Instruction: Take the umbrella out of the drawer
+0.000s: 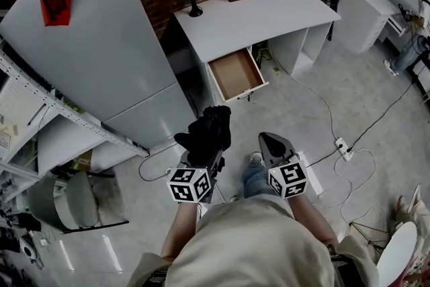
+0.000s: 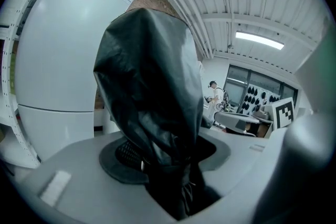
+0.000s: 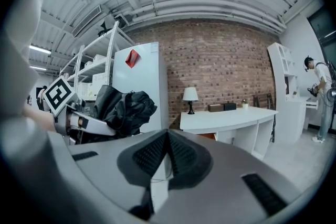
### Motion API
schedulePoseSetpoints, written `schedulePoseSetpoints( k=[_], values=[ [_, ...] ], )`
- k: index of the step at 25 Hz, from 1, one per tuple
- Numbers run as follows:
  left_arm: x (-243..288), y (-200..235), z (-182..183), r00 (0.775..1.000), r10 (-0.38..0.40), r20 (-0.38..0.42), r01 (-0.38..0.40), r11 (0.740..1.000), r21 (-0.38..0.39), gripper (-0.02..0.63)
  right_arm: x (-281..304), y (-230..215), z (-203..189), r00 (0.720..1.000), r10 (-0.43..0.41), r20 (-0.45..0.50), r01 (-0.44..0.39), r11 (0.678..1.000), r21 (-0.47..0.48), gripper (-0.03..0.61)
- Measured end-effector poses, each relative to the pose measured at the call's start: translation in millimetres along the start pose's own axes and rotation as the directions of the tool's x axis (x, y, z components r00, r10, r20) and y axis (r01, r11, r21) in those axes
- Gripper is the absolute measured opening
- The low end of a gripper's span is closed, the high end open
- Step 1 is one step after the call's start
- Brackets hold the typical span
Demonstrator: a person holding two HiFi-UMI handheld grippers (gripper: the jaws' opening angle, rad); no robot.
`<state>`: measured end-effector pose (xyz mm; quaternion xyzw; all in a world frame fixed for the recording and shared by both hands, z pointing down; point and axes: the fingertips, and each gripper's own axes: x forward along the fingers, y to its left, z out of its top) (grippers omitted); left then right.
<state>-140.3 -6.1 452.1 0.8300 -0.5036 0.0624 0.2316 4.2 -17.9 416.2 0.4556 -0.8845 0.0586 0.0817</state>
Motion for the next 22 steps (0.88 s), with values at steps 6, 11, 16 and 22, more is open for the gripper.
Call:
schedulePoseSetpoints(
  k=[6, 11, 16, 22],
  values=[
    [0, -2, 3, 1.0, -0.025, 0.01, 0.025, 1.0, 0.004, 0.236, 4, 5, 7, 1.0, 0.001, 0.011, -0.001, 1.0, -0.008, 0.0],
    [-1, -7, 6, 0.999, -0.033, 0.017, 0.033, 0.999, 0.001, 0.236, 1, 6, 8, 1.0, 0.008, 0.012, -0.008, 1.0, -0.01, 0.0],
    [-3, -10, 7, 0.999, -0.042, 0.024, 0.042, 0.999, 0.01, 0.236, -2, 7, 8, 1.0, 0.006, 0.017, -0.006, 1.0, -0.007, 0.0],
    [-1, -11, 6, 0.999, -0.042, 0.028, 0.041, 0.999, 0.011, 0.236, -1, 6, 8, 1.0, 0.006, 0.023, -0.006, 1.0, -0.008, 0.0]
  ],
)
